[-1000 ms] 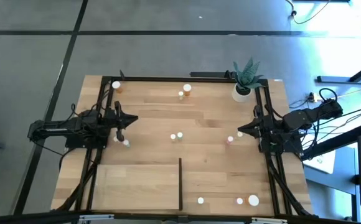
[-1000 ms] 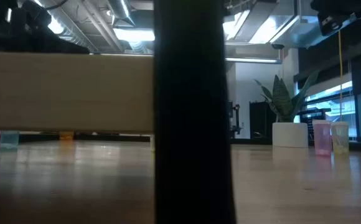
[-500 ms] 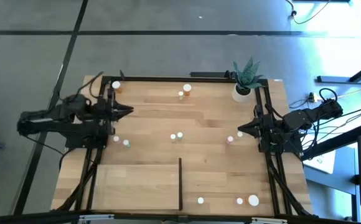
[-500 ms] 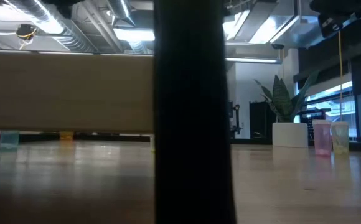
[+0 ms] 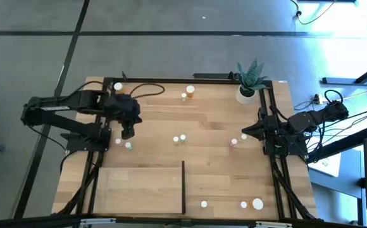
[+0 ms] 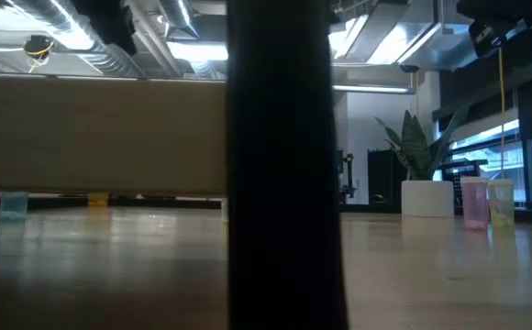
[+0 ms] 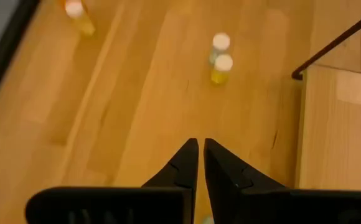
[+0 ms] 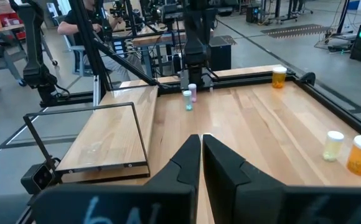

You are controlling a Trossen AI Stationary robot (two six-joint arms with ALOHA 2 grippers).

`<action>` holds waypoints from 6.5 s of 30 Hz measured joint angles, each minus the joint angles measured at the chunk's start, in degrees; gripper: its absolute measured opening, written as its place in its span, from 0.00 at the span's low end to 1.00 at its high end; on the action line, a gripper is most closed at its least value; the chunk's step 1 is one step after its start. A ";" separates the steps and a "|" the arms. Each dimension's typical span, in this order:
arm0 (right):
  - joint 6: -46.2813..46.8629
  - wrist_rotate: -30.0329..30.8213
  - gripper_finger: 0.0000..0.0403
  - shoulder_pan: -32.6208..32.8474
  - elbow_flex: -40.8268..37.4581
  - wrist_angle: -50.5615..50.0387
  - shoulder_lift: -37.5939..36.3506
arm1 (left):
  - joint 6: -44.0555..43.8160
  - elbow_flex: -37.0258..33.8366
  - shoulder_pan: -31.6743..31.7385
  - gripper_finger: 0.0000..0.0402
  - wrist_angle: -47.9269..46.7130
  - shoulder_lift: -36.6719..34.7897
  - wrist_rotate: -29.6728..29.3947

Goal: Pick and place medicine bottles onto shelf by color
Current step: Put the center yellow pill bottle on the shelf

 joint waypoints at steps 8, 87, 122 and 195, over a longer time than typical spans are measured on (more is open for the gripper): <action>-7.44 -0.06 0.05 0.00 -0.02 0.06 -0.02 | -3.98 0.02 -0.04 0.08 -1.00 0.14 -0.03; -14.83 10.97 0.05 0.00 0.00 4.46 0.11 | -4.44 0.09 -11.16 0.90 18.15 19.76 -10.13; -14.84 10.94 0.05 0.02 0.00 4.06 0.08 | 3.69 -0.02 -7.52 0.90 31.13 40.03 -7.48; -14.84 10.95 0.05 0.02 -0.04 3.58 0.13 | 4.57 0.02 -7.37 0.25 35.44 45.52 -7.77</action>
